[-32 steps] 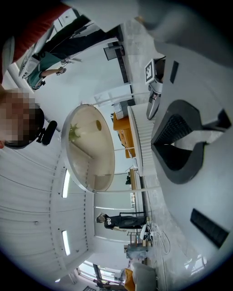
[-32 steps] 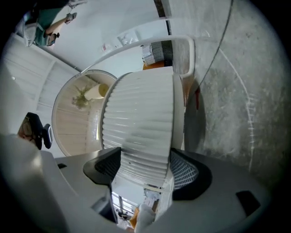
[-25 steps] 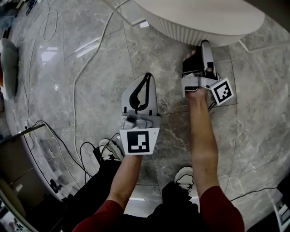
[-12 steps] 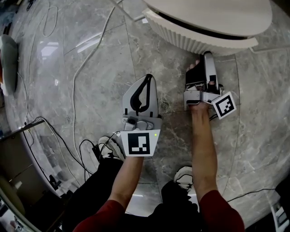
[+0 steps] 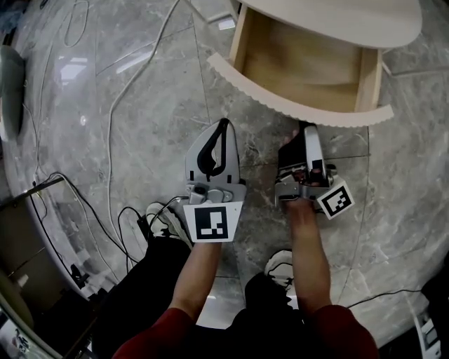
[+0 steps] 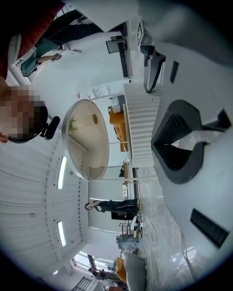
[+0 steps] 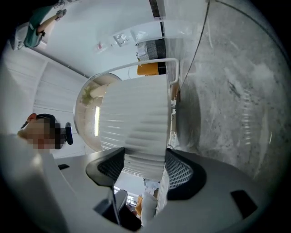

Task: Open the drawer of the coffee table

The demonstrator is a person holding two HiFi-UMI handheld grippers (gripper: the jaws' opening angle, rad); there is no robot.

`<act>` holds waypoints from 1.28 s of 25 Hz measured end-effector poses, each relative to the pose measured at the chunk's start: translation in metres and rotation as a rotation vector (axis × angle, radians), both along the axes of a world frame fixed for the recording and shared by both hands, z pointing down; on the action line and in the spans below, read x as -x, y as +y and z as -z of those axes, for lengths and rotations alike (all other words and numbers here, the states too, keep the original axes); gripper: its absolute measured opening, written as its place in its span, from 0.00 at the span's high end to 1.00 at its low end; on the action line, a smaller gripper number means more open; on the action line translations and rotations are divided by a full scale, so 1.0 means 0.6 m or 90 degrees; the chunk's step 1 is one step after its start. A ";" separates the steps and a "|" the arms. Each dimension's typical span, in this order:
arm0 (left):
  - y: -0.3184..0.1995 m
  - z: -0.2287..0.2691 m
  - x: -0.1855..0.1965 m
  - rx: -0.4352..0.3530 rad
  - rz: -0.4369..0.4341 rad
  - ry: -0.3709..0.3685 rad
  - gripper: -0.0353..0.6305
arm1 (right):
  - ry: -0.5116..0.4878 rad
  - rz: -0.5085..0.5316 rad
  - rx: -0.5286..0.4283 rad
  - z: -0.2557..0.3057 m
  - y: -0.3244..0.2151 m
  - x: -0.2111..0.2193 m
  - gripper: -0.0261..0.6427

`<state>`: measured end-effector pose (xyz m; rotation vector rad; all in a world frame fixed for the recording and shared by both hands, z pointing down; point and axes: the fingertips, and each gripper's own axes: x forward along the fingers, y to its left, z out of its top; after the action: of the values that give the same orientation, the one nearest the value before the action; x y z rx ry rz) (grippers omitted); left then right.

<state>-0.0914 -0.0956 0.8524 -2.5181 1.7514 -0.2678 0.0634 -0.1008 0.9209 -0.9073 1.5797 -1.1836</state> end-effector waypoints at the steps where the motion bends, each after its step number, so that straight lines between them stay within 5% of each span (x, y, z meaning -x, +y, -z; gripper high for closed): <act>1: 0.006 -0.005 0.002 0.007 0.002 0.000 0.93 | 0.001 0.006 -0.001 0.000 0.010 0.004 0.53; 12: 0.042 -0.013 0.003 -0.007 0.015 -0.005 0.93 | 0.002 0.049 0.005 0.004 0.097 0.027 0.53; 25: 0.053 -0.024 -0.001 0.006 0.015 -0.004 0.93 | 0.026 0.066 0.007 0.002 0.100 0.031 0.53; 32: 0.055 -0.011 -0.001 0.001 0.014 -0.006 0.93 | 0.039 0.031 0.060 -0.018 0.119 0.000 0.53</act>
<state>-0.0908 -0.0626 0.8589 -2.4956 1.7781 -0.2817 0.0635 -0.0296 0.9314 -0.9781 1.6140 -1.2843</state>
